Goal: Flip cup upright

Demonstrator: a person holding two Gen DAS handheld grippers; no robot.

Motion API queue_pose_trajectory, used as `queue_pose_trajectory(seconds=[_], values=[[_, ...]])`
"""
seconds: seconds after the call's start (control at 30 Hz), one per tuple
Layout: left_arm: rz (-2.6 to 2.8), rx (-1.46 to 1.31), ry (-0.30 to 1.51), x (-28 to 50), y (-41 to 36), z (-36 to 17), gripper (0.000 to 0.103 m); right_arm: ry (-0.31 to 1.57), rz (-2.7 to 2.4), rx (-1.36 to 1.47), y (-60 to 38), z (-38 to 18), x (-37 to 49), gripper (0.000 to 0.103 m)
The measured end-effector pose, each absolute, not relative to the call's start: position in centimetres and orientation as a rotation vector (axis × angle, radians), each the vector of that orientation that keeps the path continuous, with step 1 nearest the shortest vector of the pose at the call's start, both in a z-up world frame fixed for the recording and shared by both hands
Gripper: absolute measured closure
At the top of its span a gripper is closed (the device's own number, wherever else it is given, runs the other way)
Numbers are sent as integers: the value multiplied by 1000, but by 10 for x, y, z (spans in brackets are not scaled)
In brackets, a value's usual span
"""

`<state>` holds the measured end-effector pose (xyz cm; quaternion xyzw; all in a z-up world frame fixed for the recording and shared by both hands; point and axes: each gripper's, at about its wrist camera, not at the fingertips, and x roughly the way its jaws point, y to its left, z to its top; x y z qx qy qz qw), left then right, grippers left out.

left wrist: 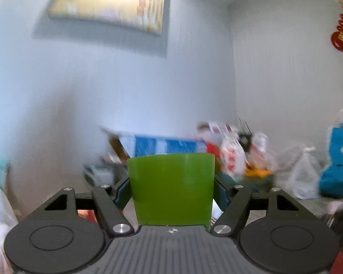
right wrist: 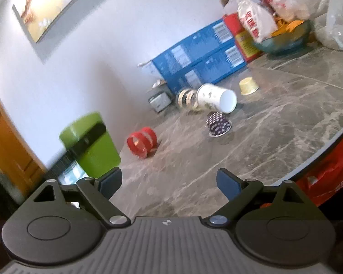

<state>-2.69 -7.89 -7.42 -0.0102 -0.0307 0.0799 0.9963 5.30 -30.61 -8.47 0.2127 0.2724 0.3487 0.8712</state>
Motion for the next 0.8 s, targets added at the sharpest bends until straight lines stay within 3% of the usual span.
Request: queue_pose_trajectory(seconds=[0.27,0.8], values=[[349,-7,-147,-12,-100,-131,29,521,703,491,-317,-101,40,12],[334,53,-67,-6,-99,-140,29,469,721,477,-310,-112,31,12]])
